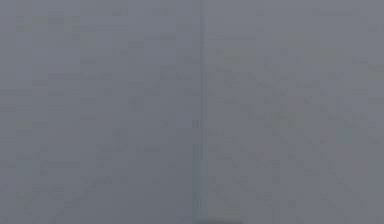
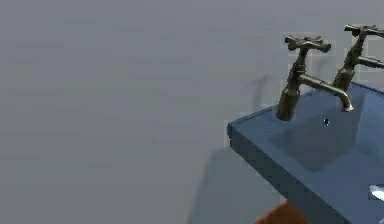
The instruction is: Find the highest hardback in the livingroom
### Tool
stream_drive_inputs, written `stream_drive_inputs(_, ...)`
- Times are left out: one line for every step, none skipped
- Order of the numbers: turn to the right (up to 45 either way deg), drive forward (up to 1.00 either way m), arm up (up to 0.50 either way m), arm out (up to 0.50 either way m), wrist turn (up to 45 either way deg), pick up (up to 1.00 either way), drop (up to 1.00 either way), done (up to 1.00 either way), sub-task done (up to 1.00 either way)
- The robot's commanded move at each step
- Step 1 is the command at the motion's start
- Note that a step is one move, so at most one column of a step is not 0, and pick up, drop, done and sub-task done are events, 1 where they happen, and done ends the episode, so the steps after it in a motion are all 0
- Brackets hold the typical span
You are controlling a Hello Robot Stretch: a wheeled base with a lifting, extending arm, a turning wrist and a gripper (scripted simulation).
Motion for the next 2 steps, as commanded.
stream_drive_inputs(-45.0, 0.0, 0.0, 0.0, 0.0, 0.0, 0.0, 0.0, 0.0)
stream_drive_inputs(-24.0, 0.0, 0.0, 0.0, 0.0, 0.0, 0.0, 0.0, 0.0)
